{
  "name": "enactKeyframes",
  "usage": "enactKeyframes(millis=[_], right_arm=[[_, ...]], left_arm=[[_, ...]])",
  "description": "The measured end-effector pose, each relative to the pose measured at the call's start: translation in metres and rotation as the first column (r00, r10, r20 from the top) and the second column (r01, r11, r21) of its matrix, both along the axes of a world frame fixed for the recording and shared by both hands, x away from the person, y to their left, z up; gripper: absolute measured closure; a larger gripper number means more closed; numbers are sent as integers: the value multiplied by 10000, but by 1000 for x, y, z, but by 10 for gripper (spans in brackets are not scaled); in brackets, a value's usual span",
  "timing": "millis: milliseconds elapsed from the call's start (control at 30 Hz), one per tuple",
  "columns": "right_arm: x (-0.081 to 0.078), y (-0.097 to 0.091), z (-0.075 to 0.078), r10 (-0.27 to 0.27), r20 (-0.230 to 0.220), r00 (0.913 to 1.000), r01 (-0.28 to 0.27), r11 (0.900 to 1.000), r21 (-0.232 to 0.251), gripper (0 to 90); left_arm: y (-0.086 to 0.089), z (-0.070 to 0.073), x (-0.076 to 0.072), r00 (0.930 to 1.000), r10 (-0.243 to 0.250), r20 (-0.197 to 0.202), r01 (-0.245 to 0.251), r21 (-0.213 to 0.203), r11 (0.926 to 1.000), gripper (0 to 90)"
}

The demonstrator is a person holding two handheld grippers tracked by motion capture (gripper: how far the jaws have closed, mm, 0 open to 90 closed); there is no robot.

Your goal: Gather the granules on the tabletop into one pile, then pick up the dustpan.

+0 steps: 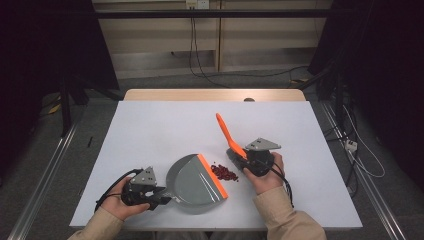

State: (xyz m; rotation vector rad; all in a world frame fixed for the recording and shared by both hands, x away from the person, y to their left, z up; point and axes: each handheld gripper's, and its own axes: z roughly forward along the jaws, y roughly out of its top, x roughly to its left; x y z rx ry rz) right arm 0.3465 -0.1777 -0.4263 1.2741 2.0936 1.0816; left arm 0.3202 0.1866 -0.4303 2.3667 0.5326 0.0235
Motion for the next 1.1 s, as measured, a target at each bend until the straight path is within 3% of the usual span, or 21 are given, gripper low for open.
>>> enactKeyframes(millis=[133, 367, 1100], right_arm=[[-3, 4, -4, -350, 339, 9988, 334, 9983, 472, 719], [-7, 19, -11, -608, 1058, 9925, 571, 9977, 374, 719], [-10, 29, -10, -844, 747, 9936, 787, 9939, 771, 719]], left_arm=[[0, 0, 0, 10000, -30, -7, 30, 6, 10000, 628], [-1, 1, 1, 10000, -10, -75, 10, 43, 10000, 628], [-7, 2, 5, 9998, -86, -177, 89, 172, 9998, 628]])
